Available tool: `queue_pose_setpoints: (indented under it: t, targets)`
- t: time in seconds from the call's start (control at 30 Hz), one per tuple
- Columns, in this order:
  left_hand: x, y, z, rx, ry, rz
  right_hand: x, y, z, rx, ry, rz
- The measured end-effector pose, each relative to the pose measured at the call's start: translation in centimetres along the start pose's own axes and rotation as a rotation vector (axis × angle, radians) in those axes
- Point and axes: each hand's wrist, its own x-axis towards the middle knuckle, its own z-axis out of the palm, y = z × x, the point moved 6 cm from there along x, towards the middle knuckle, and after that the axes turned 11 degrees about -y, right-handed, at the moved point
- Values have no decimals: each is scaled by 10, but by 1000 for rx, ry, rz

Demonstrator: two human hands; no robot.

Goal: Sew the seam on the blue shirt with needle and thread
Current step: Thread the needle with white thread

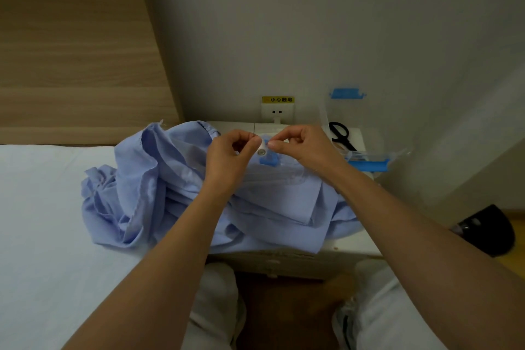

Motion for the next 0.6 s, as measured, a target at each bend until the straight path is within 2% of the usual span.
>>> queue_pose_setpoints:
  t: [0.13, 0.23, 0.33, 0.47, 0.6]
  targets:
    - [0, 1, -1, 5, 7, 7, 2, 4, 6, -104, -36, -40]
    - [1, 0, -2, -7, 14, -2, 3, 1, 2, -187, 44, -96]
    - [1, 0, -1, 6, 8, -5, 3, -2, 4, 29, 36, -53]
    - [1, 4, 1, 57, -1, 39, 1, 2, 22, 293, -128, 86]
    - [1, 3, -1, 95, 1, 38, -1, 6, 26, 277, -145, 141]
